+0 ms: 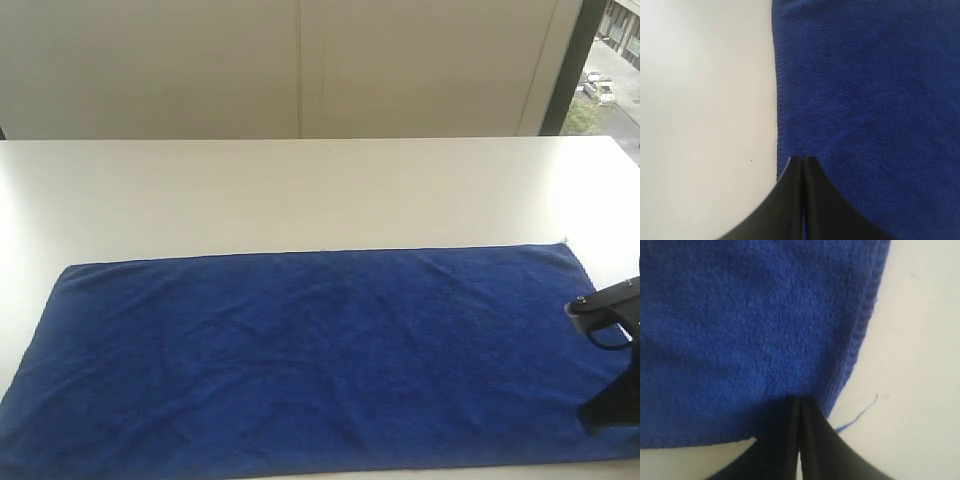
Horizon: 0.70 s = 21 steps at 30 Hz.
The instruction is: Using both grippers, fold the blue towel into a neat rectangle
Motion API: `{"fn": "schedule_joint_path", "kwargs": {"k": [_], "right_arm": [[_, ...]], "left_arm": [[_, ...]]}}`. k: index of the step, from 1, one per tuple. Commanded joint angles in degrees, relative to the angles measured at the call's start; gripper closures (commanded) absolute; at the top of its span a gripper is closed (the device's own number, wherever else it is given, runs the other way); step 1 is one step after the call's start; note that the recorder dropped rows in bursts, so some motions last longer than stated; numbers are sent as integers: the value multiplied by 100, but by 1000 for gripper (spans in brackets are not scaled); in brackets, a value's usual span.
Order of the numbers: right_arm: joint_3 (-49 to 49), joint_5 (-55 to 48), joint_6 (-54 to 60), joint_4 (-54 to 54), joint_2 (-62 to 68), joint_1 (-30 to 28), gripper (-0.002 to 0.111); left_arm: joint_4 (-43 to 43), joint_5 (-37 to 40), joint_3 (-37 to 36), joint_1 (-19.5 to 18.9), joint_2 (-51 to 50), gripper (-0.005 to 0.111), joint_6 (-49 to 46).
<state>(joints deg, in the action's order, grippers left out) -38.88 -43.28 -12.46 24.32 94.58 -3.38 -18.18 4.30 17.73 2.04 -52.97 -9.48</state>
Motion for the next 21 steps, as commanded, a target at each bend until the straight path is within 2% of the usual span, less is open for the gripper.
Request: {"fn": "schedule_joint_path", "kwargs": {"k": [1,21], "right_arm": [[17,-87,27,76,98,-15,108],[28,-700,27,328,445,-15,108]], "left_arm": [[-88,25,-27,42,34,107,65],[-102,25,-27,42,34,107,65]]}}
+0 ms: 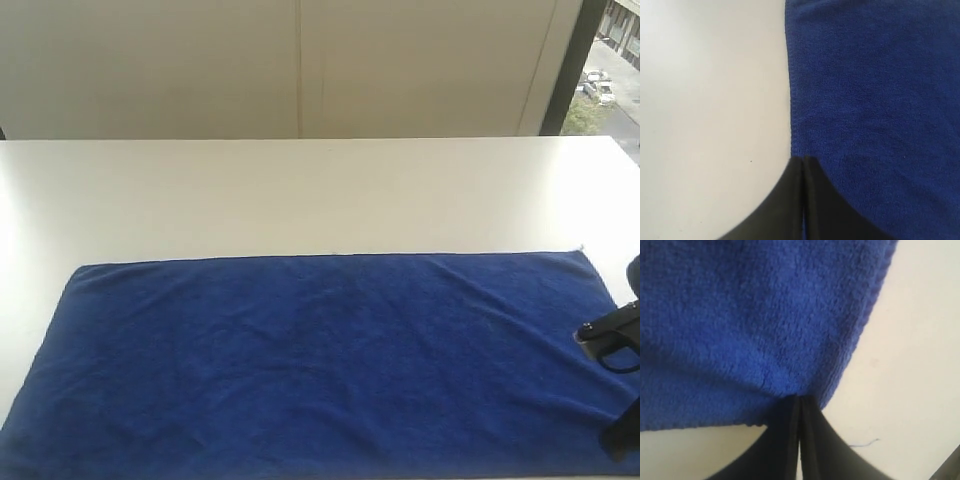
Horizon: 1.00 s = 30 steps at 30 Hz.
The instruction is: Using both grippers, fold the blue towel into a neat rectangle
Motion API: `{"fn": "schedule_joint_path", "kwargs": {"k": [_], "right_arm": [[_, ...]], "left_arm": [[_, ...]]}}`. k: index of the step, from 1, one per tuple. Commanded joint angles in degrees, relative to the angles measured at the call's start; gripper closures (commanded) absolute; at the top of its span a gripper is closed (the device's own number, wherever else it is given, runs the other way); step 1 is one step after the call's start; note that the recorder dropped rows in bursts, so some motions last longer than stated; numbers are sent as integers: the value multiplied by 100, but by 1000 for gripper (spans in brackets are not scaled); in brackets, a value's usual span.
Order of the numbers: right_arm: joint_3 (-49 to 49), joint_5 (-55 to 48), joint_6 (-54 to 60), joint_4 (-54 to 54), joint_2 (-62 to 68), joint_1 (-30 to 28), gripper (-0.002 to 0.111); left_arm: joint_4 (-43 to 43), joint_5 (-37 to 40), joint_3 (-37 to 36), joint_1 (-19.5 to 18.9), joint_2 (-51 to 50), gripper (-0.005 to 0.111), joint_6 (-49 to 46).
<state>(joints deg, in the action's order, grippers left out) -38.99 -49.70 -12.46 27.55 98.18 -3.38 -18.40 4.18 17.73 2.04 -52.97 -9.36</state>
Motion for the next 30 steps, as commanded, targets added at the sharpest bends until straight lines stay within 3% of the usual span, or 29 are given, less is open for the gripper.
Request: {"fn": "schedule_joint_path", "kwargs": {"k": [1,9,20,25,27,30], "right_arm": [[39,-87,15,33,84,-15,108],[-70,-339,-60,107,-17,-2,108],[-487,-11,-63,127,-1265,-2,108],[-686,272,32,-337,-1789,-2,108],[-710,417,29,-436,-2033,-2,108],[-710,519,29,-461,-2321,-2,108]], "left_arm": [[-79,37,-27,42,34,107,54],[-79,48,-27,42,34,107,54],[-79,-10,-27,42,34,107,63],[-108,-1027,-27,42,23,107,387],[-70,-1255,134,42,-99,107,413],[194,-856,732,42,-576,107,403]]}}
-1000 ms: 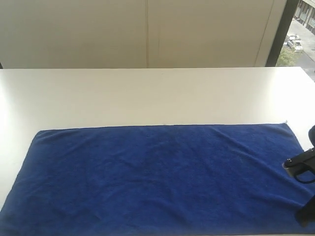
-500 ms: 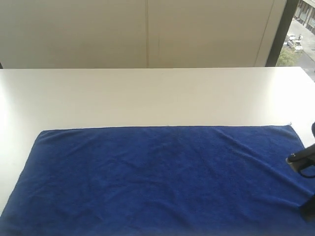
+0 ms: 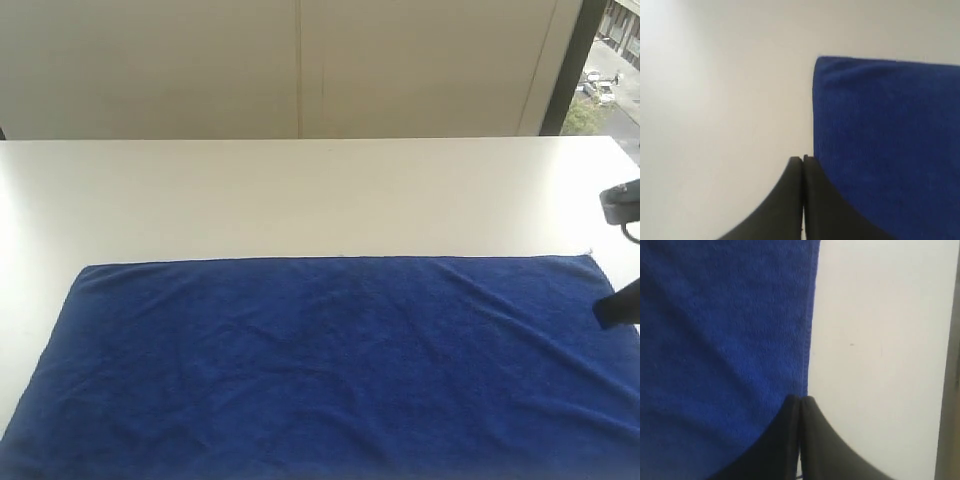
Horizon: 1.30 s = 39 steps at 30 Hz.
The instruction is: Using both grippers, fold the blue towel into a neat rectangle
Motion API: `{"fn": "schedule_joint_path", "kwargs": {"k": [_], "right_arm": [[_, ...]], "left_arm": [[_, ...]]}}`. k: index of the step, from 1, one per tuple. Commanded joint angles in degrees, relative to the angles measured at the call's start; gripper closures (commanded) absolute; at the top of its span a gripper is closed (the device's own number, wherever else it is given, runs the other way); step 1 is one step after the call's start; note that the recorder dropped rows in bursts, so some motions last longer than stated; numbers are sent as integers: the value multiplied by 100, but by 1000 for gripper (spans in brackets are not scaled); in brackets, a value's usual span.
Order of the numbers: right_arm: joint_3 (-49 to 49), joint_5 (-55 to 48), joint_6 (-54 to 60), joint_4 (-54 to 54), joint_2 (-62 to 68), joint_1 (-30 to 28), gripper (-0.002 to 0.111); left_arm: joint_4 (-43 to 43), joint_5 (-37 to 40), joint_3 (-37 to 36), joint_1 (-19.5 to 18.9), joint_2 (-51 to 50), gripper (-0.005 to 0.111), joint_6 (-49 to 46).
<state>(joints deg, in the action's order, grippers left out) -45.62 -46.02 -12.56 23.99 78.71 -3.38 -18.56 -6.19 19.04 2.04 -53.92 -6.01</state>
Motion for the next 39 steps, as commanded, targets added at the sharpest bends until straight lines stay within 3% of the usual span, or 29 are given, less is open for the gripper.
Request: {"fn": "schedule_joint_path", "kwargs": {"k": [1,4,9,12,16,24,28,39], "right_arm": [[-46,150,40,-152,-453,-2,108],[-46,150,40,-280,-649,-2,108],[-46,101,40,-402,-969,-2,108],[-34,123,40,-427,-1154,-2,108],[-34,112,40,-427,-1317,-2,108],[-34,151,40,-427,-1343,-2,108],[-34,218,40,-427,-1343,-2,108],[-34,268,54,-427,-1343,-2,108]], "left_arm": [[334,375,907,42,-749,107,67],[627,1289,1885,42,-1603,107,-99],[718,3957,4087,42,-3481,107,-1225],[732,4563,4955,42,-4273,107,-1370],[679,4280,5377,42,-4897,107,-1370],[679,3420,5544,42,-5665,107,-1385],[662,3376,5762,42,-5989,107,-1397],[-369,3082,5913,175,-6204,107,-2352]]}}
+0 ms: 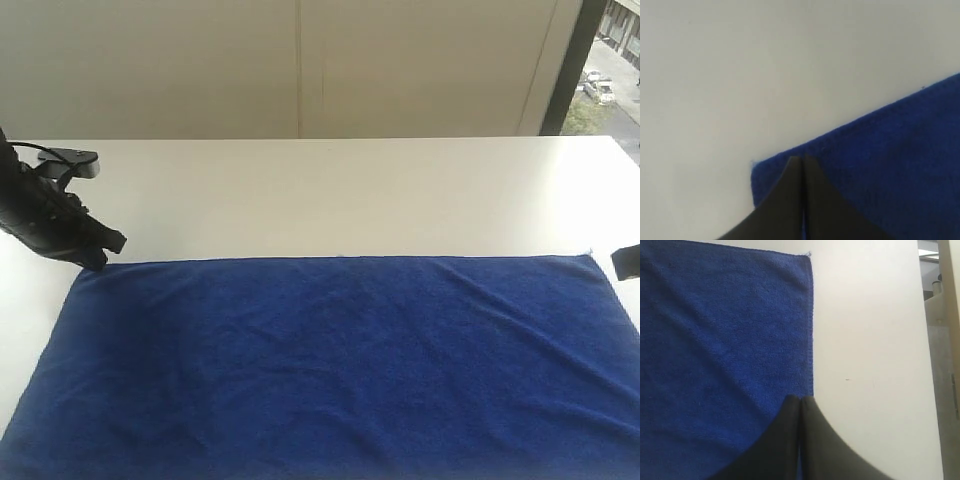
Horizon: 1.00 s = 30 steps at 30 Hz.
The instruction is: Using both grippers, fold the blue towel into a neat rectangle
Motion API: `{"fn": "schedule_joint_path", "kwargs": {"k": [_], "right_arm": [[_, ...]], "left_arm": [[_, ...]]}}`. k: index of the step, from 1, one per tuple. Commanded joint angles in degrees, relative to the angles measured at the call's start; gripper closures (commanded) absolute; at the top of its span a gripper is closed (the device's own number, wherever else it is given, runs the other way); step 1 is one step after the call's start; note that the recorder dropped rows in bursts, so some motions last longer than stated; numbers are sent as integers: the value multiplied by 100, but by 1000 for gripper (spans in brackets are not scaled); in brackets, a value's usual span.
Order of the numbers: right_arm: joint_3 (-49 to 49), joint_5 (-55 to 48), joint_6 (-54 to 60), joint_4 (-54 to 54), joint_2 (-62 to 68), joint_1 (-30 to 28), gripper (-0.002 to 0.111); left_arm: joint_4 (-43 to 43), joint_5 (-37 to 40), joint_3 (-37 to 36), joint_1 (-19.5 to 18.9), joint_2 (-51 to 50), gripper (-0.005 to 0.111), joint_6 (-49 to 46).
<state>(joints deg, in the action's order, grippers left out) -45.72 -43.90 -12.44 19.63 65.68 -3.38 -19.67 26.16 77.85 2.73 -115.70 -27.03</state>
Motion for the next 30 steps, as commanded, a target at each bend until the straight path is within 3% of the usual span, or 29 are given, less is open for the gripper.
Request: {"fn": "schedule_joint_path", "kwargs": {"k": [1,21,30], "right_arm": [[-24,56,42,9,-40,-2,108],[-24,70,77,9,-40,-2,108],[154,517,89,69,-9,-2,108]], "left_arm": [[-258,-219,32,129,-51,107,-250],[-299,-682,166,138,-300,107,-151],[-357,677,589,138,183,107,-151]]}}
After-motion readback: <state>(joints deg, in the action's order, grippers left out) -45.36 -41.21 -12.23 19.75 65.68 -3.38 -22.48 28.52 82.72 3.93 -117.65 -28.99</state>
